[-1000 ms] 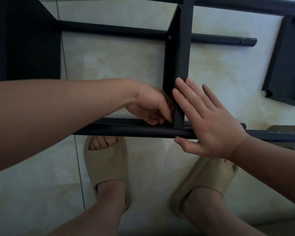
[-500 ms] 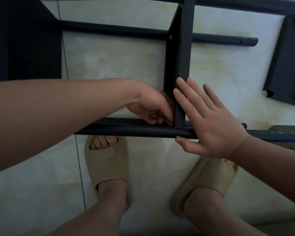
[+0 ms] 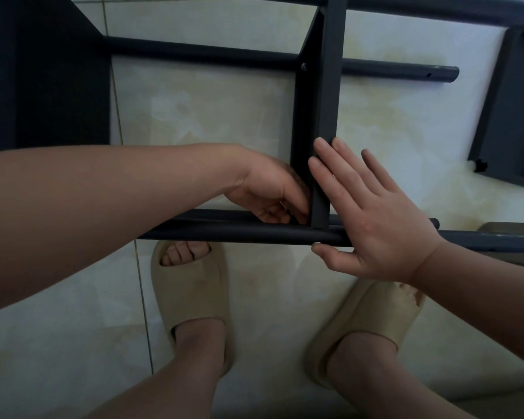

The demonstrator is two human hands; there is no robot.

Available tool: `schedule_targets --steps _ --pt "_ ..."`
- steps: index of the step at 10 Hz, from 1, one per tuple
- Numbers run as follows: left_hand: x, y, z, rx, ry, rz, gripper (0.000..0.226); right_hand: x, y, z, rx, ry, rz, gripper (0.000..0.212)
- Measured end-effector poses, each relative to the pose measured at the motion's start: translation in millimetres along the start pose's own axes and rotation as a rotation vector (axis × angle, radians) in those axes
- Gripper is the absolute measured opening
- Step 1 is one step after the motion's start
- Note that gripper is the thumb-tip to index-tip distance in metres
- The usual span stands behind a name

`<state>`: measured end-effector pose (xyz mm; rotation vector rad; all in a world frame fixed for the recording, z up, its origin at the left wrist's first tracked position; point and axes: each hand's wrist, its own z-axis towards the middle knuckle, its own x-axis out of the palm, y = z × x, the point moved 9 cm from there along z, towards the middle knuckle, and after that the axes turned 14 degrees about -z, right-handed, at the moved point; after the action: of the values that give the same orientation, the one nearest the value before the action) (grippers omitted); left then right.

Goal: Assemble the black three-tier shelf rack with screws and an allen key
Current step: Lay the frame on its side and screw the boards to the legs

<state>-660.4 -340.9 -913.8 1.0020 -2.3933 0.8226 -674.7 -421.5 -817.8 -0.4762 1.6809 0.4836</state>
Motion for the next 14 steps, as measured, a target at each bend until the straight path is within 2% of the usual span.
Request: schedule_targets --steps 5,6,11,13,14 --pt "-3.5 -2.5 -3.1 -0.027 -0.002 -0.013 0.015 0.5 0.3 -0.1 0.000 0.002 0.002 0.095" --pt "-4.9 -0.3 -4.2 -0.061 -0.020 0.060 0.009 0.1 0.7 0.0 0.000 -0.003 0.002 0.095" --pt "-2.3 -6.7 -3.1 0.013 -0.008 0.003 0.020 -0.9 0.3 0.1 0.000 -0.001 0.004 0.095" --pt "-2.7 -4.5 -3.3 0.011 -0.030 0.043 0.010 -0.5 0.3 -0.4 -0.002 0.003 0.000 0.095" --pt "-1.6 -6.1 -1.8 0.033 -0.044 0.049 0.015 -0.4 0.6 -0.2 -0.002 -0.001 -0.002 0.095"
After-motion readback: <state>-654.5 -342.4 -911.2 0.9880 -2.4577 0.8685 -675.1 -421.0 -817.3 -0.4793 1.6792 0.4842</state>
